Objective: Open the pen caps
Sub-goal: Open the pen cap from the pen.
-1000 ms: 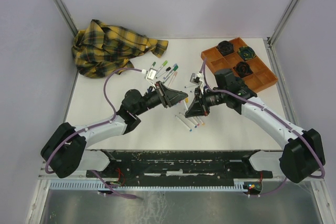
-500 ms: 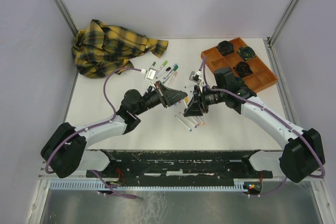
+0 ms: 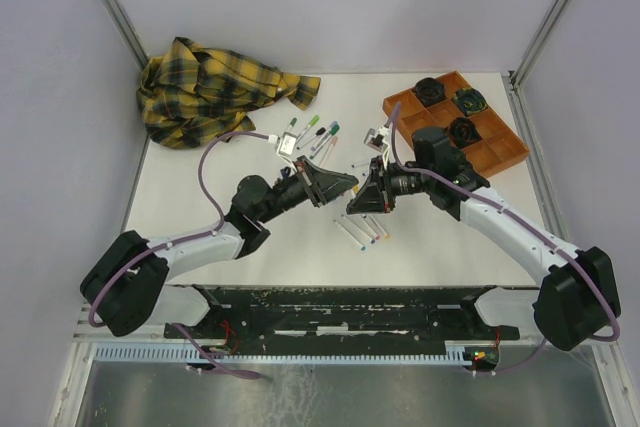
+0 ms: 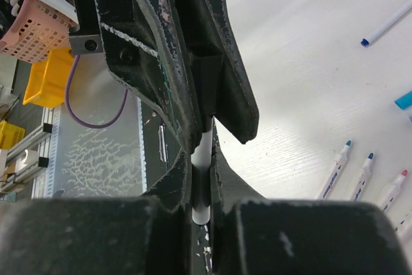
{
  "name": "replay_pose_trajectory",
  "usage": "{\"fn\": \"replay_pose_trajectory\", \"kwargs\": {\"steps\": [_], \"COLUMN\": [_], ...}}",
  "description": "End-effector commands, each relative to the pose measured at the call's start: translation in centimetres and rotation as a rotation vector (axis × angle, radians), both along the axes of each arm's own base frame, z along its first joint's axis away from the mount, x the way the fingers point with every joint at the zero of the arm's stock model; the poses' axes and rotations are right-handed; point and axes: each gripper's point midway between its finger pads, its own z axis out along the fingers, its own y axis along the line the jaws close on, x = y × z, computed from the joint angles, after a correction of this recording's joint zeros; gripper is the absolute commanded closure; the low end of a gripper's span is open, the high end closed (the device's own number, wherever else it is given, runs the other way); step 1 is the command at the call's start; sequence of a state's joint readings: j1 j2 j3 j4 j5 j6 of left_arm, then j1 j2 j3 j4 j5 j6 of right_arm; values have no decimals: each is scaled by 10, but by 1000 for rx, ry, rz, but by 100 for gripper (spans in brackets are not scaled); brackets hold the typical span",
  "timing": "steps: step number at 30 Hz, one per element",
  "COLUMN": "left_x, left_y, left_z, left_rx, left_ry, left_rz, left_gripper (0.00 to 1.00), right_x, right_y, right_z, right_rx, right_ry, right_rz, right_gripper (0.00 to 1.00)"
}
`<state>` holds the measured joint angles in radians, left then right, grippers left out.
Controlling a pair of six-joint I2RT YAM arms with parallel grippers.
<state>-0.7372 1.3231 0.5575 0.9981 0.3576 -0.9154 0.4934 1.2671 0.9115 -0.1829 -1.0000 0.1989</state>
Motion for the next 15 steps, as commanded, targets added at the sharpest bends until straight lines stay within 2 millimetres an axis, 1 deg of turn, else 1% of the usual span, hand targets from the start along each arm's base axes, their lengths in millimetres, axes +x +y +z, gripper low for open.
{"fn": "replay_pose_trajectory", "kwargs": {"steps": [1, 3, 5, 9, 11, 12, 13, 15], "left_x": [1, 6, 15, 37, 48, 56, 61, 70], "left_y": [10, 16, 29, 61, 79, 88, 97, 113], "left_z": [26, 32, 43, 72, 90, 95, 104, 116], "left_rx": [-44, -46, -63, -96, -93, -81, -75, -63], "left_ry": [-95, -120, -144, -210, -248, -259, -284, -314], "left_rz": [60, 105, 175, 344, 425, 473, 518, 593], "left_gripper": [97, 97, 97, 97, 97, 97, 97, 97], "right_x": [2, 1, 0, 0, 0, 0, 0, 0], "right_y": [1, 1, 1, 2, 2, 1, 1, 1], "right_z": [10, 9, 6, -2, -4, -6, -7, -9], "right_rx": [32, 32, 25, 2, -8, -14, -18, -26], "right_ry": [-38, -32, -16, 15, 21, 27, 29, 32], "right_rz": [4, 12, 19, 34, 40, 40, 44, 47], "right_gripper": [100, 100, 100, 100, 100, 100, 100, 100]}}
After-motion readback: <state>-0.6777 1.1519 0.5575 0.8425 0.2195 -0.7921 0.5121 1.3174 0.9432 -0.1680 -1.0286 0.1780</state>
